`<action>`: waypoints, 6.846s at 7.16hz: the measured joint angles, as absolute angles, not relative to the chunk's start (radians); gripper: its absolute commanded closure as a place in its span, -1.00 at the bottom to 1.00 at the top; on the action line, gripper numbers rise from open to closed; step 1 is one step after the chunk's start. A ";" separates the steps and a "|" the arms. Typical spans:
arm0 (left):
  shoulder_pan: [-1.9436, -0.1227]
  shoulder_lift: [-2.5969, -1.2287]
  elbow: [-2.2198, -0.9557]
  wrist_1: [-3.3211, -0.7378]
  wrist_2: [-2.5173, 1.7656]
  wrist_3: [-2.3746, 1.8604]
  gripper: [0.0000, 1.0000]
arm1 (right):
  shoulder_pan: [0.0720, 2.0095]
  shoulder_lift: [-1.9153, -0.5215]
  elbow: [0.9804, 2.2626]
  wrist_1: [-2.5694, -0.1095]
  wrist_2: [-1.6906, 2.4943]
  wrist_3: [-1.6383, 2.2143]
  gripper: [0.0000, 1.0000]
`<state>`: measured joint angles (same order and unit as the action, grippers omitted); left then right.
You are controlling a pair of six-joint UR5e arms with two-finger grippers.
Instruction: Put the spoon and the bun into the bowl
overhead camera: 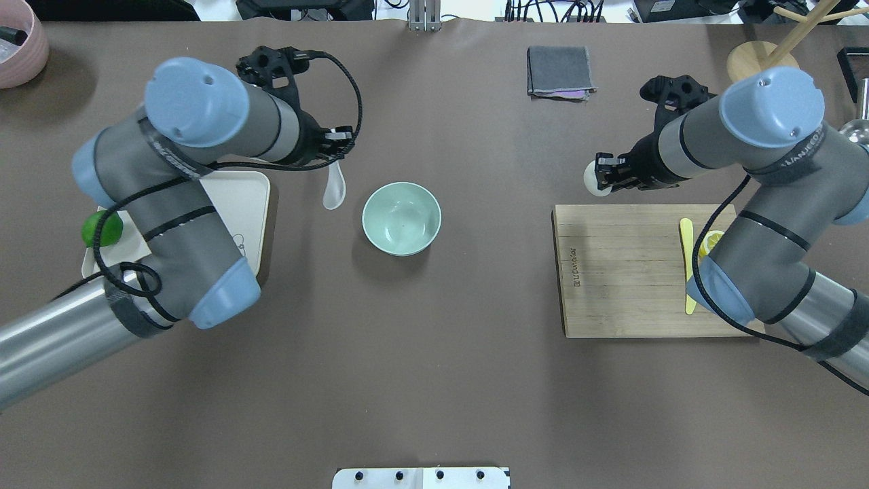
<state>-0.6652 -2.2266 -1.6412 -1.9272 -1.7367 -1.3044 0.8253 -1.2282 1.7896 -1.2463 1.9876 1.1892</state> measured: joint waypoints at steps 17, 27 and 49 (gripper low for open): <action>-1.016 -2.047 -1.643 -1.926 -1.853 -0.729 -0.97 | 0.562 -0.756 1.540 -1.380 1.745 1.364 1.00; -1.114 -1.992 -1.645 -1.989 -1.980 -0.702 -0.97 | 0.713 -0.751 1.670 -1.692 1.843 1.030 -1.00; -1.634 -1.509 -1.614 -1.853 -2.320 -0.139 -0.97 | 1.537 -1.546 1.620 -1.589 2.294 0.058 -1.00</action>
<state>-1.6341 -1.5089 -1.6141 -1.8532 -2.3200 -0.1391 1.5373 -1.5464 1.6200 -1.5889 2.2944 0.0583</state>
